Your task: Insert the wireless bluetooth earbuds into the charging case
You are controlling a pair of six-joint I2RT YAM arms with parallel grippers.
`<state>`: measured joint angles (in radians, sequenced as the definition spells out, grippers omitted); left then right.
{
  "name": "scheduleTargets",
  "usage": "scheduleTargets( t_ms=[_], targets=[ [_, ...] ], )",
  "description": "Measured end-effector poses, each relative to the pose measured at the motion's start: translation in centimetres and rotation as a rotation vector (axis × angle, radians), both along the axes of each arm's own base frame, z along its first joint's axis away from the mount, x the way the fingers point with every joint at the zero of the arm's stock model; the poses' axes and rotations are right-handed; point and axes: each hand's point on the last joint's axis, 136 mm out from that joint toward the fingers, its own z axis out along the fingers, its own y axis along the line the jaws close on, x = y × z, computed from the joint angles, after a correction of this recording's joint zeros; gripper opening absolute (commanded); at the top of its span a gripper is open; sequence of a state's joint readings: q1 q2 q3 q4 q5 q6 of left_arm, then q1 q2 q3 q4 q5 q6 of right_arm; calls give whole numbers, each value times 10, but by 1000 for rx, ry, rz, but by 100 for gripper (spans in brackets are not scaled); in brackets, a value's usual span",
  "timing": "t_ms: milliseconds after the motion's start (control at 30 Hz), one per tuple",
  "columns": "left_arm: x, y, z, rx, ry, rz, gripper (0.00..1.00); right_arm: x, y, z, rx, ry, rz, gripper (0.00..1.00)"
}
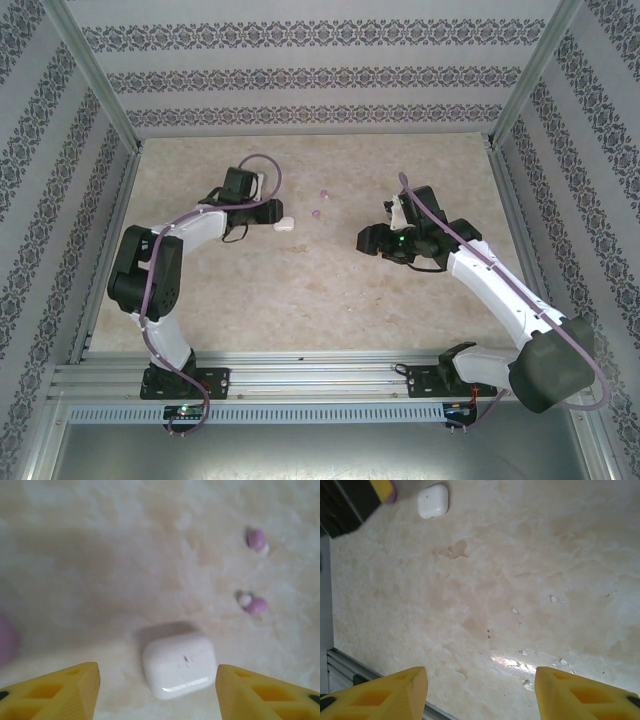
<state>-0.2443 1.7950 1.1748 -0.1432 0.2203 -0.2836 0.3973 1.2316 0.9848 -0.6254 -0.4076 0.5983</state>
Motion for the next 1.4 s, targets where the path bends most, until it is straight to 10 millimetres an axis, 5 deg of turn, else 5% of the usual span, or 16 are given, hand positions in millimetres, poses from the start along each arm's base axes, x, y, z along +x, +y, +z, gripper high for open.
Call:
scheduleTargets(
  t_ms=[200, 400, 700, 933, 1400],
  targets=[
    [28, 60, 26, 2, 23, 181, 64, 5, 4, -8, -9, 22, 4, 58],
    [36, 104, 6, 3, 135, 307, 66, 12, 15, -13, -14, 42, 23, 59],
    [39, 101, -42, 9, 305, 319, 68, 22, 34, -18, -16, 61, 51, 58],
    [33, 99, -60, 1, 360, 333, 66, 24, 38, -15, -12, 56, 52, 58],
    [35, 103, -68, 58, 378, 323, 28, 20, 35, -17, -23, 75, 53, 58]
  ],
)
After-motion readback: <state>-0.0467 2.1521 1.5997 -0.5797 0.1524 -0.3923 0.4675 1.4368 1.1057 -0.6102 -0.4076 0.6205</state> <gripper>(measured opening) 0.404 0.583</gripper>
